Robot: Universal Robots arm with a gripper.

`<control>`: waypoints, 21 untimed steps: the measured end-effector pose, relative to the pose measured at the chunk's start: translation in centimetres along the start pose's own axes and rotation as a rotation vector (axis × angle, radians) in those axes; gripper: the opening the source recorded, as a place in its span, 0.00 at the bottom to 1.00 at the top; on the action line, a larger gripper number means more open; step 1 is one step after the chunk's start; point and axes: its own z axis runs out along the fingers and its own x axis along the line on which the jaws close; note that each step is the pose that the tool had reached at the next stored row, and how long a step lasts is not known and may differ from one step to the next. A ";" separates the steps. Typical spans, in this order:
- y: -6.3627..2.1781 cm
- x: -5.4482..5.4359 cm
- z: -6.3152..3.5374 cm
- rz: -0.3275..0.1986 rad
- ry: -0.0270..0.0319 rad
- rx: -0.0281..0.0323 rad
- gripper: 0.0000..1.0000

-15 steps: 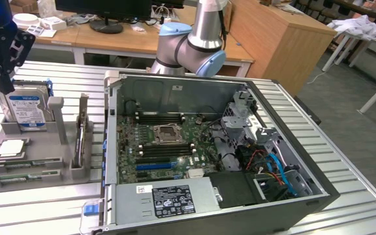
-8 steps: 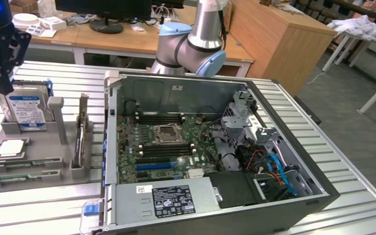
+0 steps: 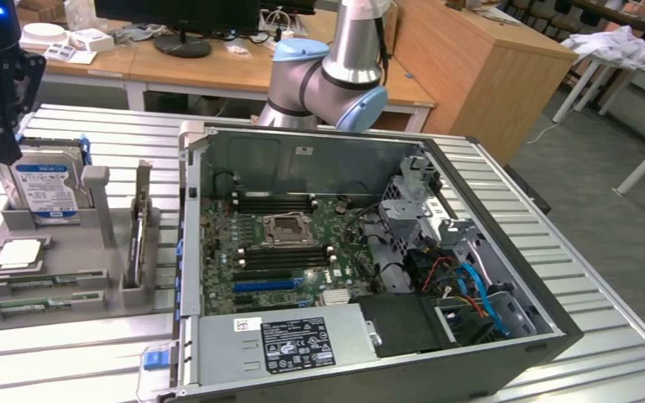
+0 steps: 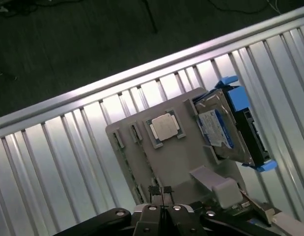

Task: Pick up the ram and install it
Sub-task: 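Pick up the ram and move it above insertion slot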

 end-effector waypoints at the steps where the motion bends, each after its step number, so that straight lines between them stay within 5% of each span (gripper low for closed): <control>1: 0.00 0.0 0.03 -0.018 0.0015 -0.0005 0.11; 8: -0.02 0.0 0.20 -0.144 0.0118 -0.0041 0.11; 16: -0.01 0.0 0.21 -0.155 0.0159 -0.0033 0.11; 21: -0.01 0.0 0.24 -0.206 0.0341 0.0004 0.11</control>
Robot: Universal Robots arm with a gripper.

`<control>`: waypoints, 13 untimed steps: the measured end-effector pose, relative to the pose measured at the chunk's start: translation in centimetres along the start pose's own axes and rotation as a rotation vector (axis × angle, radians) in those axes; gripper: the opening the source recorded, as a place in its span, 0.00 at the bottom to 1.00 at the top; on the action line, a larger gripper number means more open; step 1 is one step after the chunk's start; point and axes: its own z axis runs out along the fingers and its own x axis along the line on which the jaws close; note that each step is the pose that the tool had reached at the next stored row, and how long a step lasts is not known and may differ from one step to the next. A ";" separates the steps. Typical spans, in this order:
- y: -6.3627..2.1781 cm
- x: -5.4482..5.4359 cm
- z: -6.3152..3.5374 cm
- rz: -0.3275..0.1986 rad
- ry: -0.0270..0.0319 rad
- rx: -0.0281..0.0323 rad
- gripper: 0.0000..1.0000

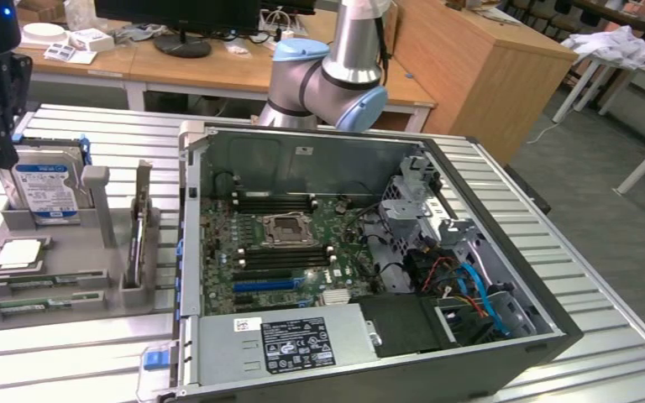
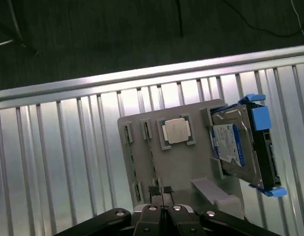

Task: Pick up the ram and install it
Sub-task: 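Pick up the ram and move it above insertion slot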

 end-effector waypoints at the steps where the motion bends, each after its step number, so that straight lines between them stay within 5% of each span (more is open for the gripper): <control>1: 0.00 0.0 0.01 -0.015 0.0036 0.0003 0.11; 5: -0.01 0.0 0.06 -0.072 0.0156 0.0021 0.11; 9: 0.00 0.0 0.05 -0.076 0.0166 0.0028 0.11; 10: 0.01 0.0 0.06 -0.076 0.0154 0.0108 0.11; 13: 0.01 0.0 0.06 -0.082 0.0094 0.0610 0.11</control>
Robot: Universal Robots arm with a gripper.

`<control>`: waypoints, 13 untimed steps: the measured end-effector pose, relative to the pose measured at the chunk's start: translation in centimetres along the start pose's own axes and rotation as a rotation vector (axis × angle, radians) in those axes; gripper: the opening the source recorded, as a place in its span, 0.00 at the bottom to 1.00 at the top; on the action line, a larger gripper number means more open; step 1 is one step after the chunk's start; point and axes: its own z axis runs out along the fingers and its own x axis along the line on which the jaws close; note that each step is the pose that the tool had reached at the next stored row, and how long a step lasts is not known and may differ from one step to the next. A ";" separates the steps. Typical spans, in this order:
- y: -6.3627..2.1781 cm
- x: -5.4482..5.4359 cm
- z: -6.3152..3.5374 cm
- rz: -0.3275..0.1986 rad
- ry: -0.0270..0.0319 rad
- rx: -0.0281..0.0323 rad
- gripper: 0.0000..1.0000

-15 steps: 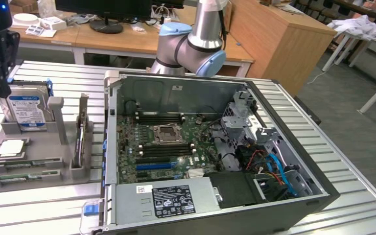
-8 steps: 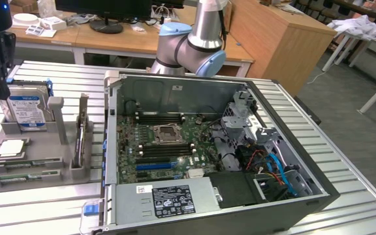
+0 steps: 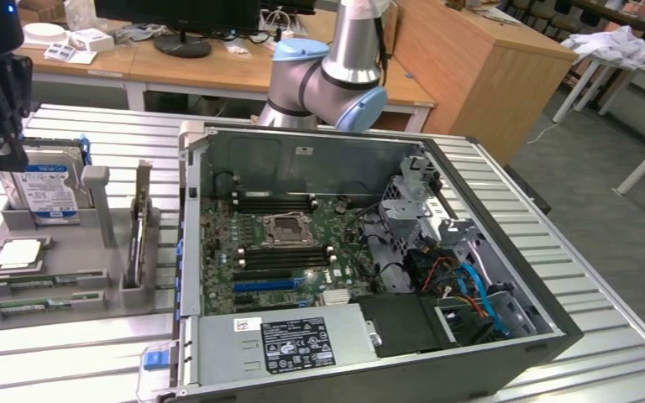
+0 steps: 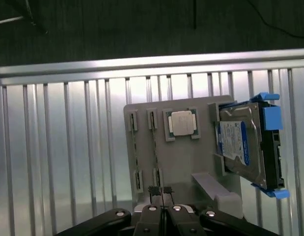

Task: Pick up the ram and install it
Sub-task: 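Pick up the ram and move it above insertion slot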

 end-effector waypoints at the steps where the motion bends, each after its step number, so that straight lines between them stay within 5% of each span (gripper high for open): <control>1: -0.01 0.0 0.00 -0.002 -0.0003 0.0049 0.11; 13: 0.00 0.0 0.08 -0.014 0.0004 0.0078 0.11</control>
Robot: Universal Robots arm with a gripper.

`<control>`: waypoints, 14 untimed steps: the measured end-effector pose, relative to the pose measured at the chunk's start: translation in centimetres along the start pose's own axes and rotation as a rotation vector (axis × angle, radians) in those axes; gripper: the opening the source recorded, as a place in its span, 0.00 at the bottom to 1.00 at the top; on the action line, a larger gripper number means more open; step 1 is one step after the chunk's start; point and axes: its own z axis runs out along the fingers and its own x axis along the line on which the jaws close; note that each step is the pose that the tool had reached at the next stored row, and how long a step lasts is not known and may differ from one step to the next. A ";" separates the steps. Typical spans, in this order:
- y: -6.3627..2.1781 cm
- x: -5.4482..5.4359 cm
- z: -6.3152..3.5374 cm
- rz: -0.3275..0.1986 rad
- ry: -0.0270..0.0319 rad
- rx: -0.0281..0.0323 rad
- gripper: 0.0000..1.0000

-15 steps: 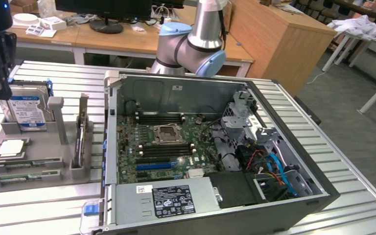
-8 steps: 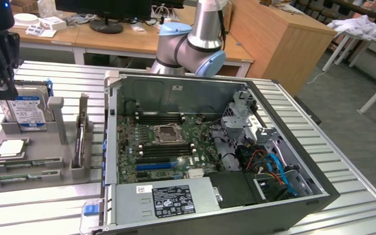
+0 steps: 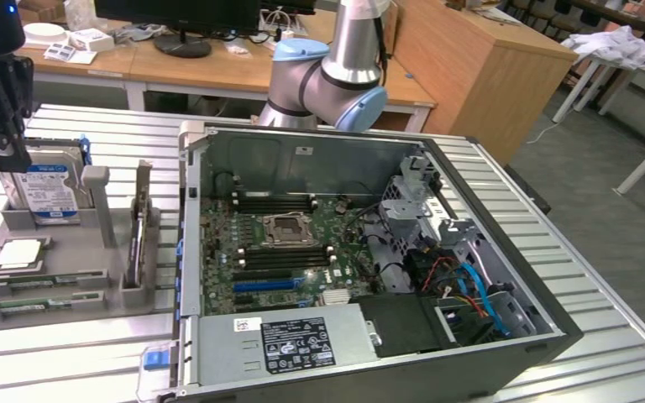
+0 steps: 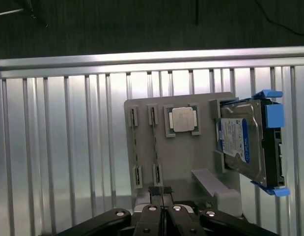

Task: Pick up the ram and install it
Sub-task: 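Pick up the ram and move it above insertion slot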

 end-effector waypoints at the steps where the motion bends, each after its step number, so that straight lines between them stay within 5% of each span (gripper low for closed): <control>1: 0.00 0.0 0.00 0.000 0.0000 0.0000 0.11; 8: 0.00 0.0 0.04 -0.097 0.0007 -0.0005 0.11; 14: 0.00 0.0 0.16 -0.098 -0.0009 -0.0005 0.11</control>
